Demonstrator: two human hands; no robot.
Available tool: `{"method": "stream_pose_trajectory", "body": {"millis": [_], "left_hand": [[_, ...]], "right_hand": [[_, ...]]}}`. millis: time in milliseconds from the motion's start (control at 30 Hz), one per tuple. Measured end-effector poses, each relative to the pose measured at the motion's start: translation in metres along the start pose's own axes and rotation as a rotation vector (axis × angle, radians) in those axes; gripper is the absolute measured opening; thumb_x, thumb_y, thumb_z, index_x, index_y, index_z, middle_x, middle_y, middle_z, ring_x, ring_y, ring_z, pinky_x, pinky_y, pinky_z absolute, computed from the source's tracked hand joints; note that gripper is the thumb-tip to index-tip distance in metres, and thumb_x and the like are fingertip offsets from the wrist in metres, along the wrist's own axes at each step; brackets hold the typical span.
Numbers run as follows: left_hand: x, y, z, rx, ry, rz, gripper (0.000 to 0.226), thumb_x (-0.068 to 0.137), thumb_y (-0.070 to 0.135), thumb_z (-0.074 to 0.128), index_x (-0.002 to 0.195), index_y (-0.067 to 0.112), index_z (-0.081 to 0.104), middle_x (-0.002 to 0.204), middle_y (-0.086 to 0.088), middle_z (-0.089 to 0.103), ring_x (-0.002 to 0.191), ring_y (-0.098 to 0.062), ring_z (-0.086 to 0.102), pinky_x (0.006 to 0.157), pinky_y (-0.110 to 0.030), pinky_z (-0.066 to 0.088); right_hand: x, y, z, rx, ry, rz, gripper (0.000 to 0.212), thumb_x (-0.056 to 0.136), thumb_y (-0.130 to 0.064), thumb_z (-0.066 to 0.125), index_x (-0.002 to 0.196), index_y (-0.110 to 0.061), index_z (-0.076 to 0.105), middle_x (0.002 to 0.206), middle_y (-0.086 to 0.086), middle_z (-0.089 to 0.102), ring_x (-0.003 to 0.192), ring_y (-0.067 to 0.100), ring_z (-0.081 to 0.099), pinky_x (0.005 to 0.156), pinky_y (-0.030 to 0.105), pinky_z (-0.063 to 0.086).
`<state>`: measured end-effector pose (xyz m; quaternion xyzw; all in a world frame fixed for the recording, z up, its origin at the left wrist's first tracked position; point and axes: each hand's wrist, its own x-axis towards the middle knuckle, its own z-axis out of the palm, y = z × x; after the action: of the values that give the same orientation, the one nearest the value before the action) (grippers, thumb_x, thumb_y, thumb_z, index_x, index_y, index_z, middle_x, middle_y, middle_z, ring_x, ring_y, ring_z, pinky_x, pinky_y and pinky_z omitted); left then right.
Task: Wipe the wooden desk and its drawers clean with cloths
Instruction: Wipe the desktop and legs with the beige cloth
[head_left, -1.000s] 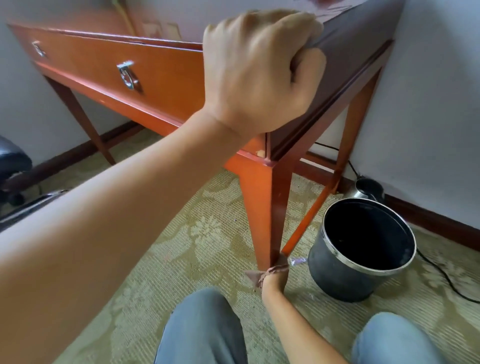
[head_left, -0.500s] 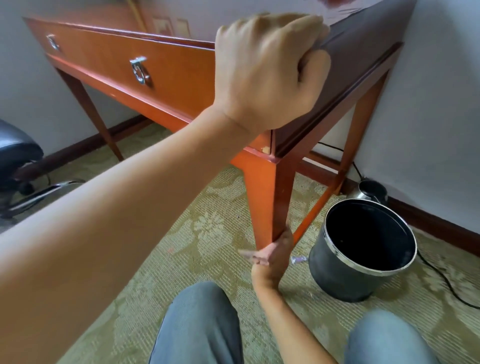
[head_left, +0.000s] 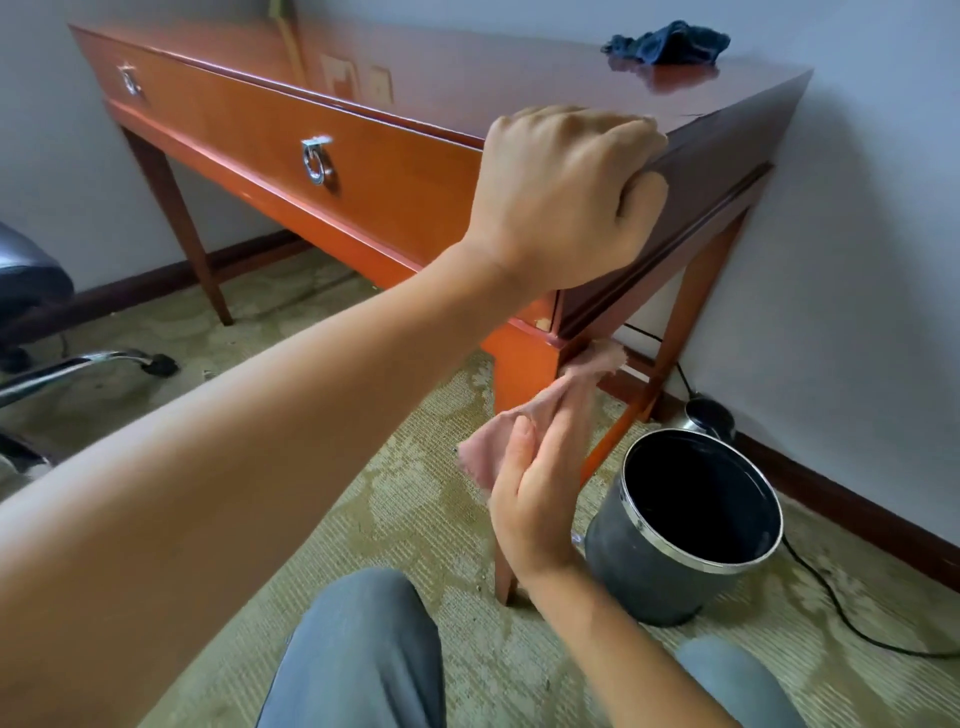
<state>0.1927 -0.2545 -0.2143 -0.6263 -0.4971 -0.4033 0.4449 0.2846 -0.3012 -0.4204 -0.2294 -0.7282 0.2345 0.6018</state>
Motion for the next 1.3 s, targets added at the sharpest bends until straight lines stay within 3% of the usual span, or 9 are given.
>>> {"method": "stream_pose_trajectory", "body": {"millis": [67, 167, 267, 400, 567, 900, 1067, 1200, 1300], "left_hand": [[0.001, -0.001, 0.001, -0.007, 0.001, -0.001, 0.029, 0.083, 0.020, 0.051, 0.072, 0.015, 0.077, 0.074, -0.001, 0.076, 0.068, -0.022, 0.072, 0.054, -0.029, 0.051], [-0.001, -0.003, 0.005, 0.009, -0.001, -0.005, 0.030, 0.085, 0.022, 0.050, 0.073, 0.014, 0.076, 0.076, -0.002, 0.076, 0.069, -0.023, 0.073, 0.056, -0.029, 0.052], [-0.002, -0.004, 0.006, 0.000, -0.006, -0.016, 0.031, 0.084, 0.023, 0.048, 0.072, 0.015, 0.076, 0.075, -0.002, 0.076, 0.067, -0.023, 0.071, 0.056, -0.029, 0.050], [0.000, -0.003, 0.005, 0.003, -0.017, -0.005, 0.028, 0.082, 0.021, 0.047, 0.065, 0.015, 0.068, 0.062, 0.001, 0.065, 0.055, -0.023, 0.059, 0.053, -0.024, 0.032], [-0.002, -0.004, 0.007, 0.008, -0.038, -0.008, 0.029, 0.084, 0.022, 0.045, 0.067, 0.015, 0.067, 0.066, 0.000, 0.069, 0.058, -0.023, 0.062, 0.054, -0.026, 0.043], [0.002, -0.004, -0.007, 0.072, 0.004, 0.086, 0.022, 0.084, 0.024, 0.042, 0.062, 0.022, 0.041, 0.057, 0.012, 0.032, 0.048, -0.014, 0.029, 0.053, -0.018, 0.007], [0.003, 0.002, -0.006, -0.030, 0.020, 0.064, 0.019, 0.081, 0.020, 0.045, 0.064, 0.020, 0.037, 0.060, 0.010, 0.031, 0.050, -0.018, 0.028, 0.055, -0.018, 0.007], [0.000, -0.002, -0.002, -0.031, -0.029, 0.032, 0.024, 0.083, 0.019, 0.045, 0.062, 0.015, 0.055, 0.059, 0.010, 0.041, 0.050, -0.019, 0.038, 0.055, -0.021, 0.020], [0.000, 0.002, -0.004, -0.013, -0.079, 0.005, 0.027, 0.084, 0.021, 0.044, 0.066, 0.016, 0.065, 0.059, 0.006, 0.056, 0.051, -0.019, 0.048, 0.055, -0.023, 0.025]], "right_hand": [[0.009, 0.020, -0.008, -0.102, -0.041, -0.288, 0.054, 0.100, 0.010, 0.052, 0.149, -0.002, 0.035, 0.162, 0.008, 0.031, 0.149, 0.023, 0.035, 0.119, 0.041, 0.036], [0.035, 0.042, -0.026, -0.396, -0.008, -0.647, 0.052, 0.098, 0.006, 0.062, 0.145, 0.006, 0.042, 0.148, 0.027, 0.046, 0.139, 0.040, 0.048, 0.107, 0.056, 0.048], [0.070, 0.034, -0.034, -0.611, -0.151, -0.978, 0.046, 0.098, -0.007, 0.058, 0.144, 0.000, 0.054, 0.150, 0.015, 0.052, 0.144, 0.030, 0.043, 0.121, 0.045, 0.033], [0.076, 0.040, -0.031, -0.934, -0.345, -1.194, 0.056, 0.096, -0.021, 0.050, 0.146, 0.004, 0.049, 0.153, 0.016, 0.049, 0.145, 0.030, 0.042, 0.126, 0.043, 0.021], [-0.004, 0.102, -0.026, -1.205, -0.692, -1.405, 0.057, 0.102, -0.018, 0.024, 0.149, 0.009, 0.041, 0.156, 0.027, 0.040, 0.150, 0.038, 0.031, 0.127, 0.053, -0.005], [-0.151, 0.168, 0.002, -1.379, -1.275, -1.359, 0.067, 0.107, -0.032, 0.022, 0.155, 0.014, 0.016, 0.160, 0.039, 0.011, 0.147, 0.061, 0.005, 0.116, 0.071, -0.013], [-0.149, 0.164, 0.003, -1.455, -1.401, -1.493, 0.070, 0.108, -0.038, 0.019, 0.158, 0.007, -0.001, 0.167, 0.026, -0.006, 0.154, 0.046, -0.011, 0.107, 0.065, -0.028], [-0.104, 0.149, -0.019, -1.385, -1.121, -1.338, 0.062, 0.103, -0.020, 0.014, 0.158, 0.007, 0.006, 0.166, 0.027, -0.005, 0.154, 0.041, -0.011, 0.113, 0.063, -0.028], [-0.046, 0.107, -0.044, -0.914, -0.748, -1.032, 0.050, 0.100, -0.006, 0.031, 0.146, -0.003, 0.052, 0.157, 0.013, 0.043, 0.148, 0.024, 0.038, 0.127, 0.042, 0.013]]}}
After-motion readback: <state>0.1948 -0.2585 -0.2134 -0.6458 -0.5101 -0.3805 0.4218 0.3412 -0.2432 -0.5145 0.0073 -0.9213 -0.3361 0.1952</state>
